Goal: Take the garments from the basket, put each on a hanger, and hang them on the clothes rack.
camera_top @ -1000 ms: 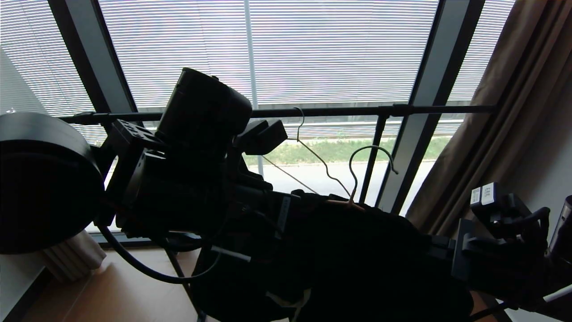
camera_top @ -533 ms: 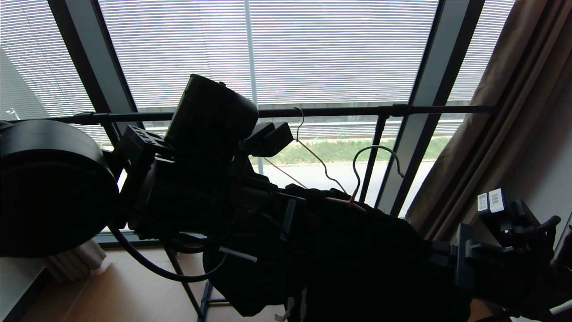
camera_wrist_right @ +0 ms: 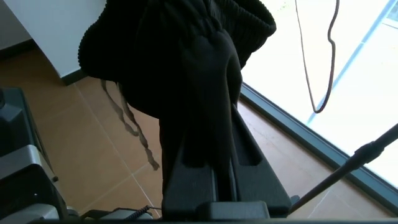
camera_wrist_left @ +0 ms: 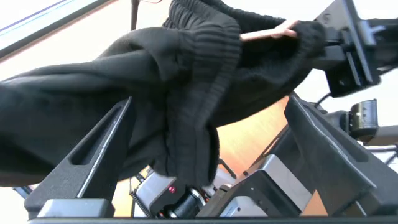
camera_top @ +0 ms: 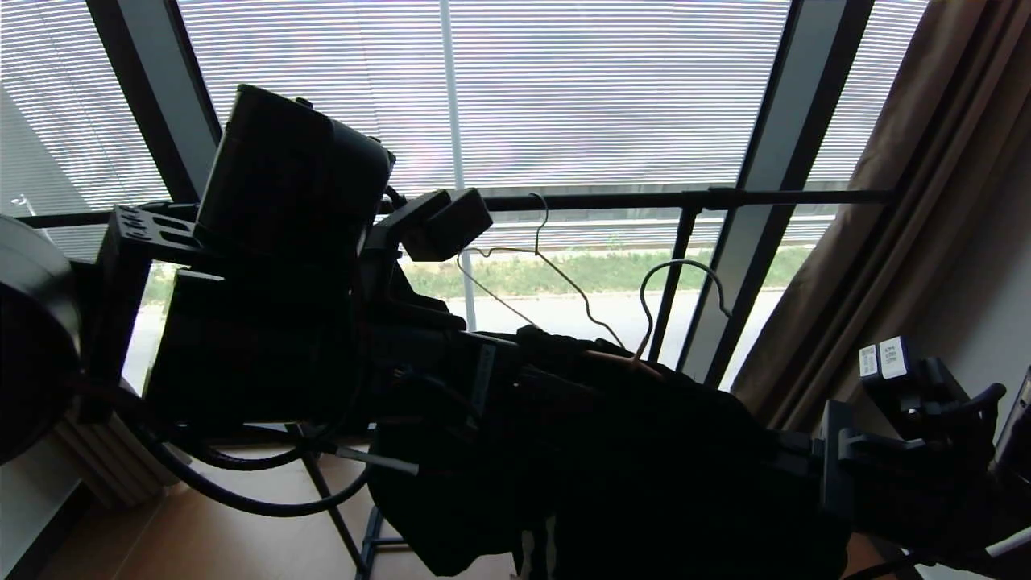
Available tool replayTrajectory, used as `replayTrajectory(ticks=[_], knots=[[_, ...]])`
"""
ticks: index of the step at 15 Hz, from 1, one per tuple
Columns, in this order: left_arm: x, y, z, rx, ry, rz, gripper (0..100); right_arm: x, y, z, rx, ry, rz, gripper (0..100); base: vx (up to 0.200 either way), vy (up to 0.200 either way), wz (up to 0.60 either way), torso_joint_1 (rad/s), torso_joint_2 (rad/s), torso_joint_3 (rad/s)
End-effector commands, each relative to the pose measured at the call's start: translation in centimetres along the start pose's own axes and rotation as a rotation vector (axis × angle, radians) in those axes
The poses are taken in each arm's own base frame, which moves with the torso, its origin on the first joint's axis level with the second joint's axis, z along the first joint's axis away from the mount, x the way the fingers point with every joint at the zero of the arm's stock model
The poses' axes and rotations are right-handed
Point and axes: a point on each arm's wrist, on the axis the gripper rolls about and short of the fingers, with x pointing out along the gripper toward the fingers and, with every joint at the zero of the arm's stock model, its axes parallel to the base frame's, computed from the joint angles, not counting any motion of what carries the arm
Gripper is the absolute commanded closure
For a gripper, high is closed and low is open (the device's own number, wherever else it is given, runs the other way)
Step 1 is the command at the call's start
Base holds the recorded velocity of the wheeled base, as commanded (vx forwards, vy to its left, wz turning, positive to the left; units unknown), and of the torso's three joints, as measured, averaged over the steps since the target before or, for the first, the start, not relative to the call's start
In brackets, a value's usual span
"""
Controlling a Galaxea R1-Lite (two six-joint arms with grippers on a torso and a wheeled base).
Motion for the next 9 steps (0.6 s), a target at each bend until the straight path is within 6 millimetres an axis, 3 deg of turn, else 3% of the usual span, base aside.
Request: replayTrajectory(ticks=[1, 4, 7, 8, 9], knots=[[-2.8, 0.0, 0.0, 0.007, -0.058, 0.000, 0, -0.3, -0.8, -0.1, 0.011, -0.002, 0.004, 100, 0.000, 0.000, 0.00, 0.000, 0.00, 0.000], [-5.8, 1.5, -1.0, 0.096, -0.101, 0.058, 0, -0.9, -1.6, -0.3, 0.033, -0.003, 0.066, 100, 0.000, 0.000, 0.00, 0.000, 0.00, 0.000], [-5.9, 3.9, -1.4, 0.247, -0.098, 0.097, 0, -0.8, -1.6, -0.4, 0.038, 0.007, 0.088, 100, 0.000, 0.000, 0.00, 0.000, 0.00, 0.000], [-5.4, 6.7, -1.8, 0.420, -0.099, 0.074, 0, -0.6, -1.6, -0.4, 0.049, 0.026, 0.096, 100, 0.000, 0.000, 0.00, 0.000, 0.00, 0.000], [-5.1, 7.7, -1.8, 0.502, -0.113, 0.042, 0, -0.4, -1.6, -0.3, 0.052, 0.034, 0.102, 100, 0.000, 0.000, 0.00, 0.000, 0.00, 0.000]])
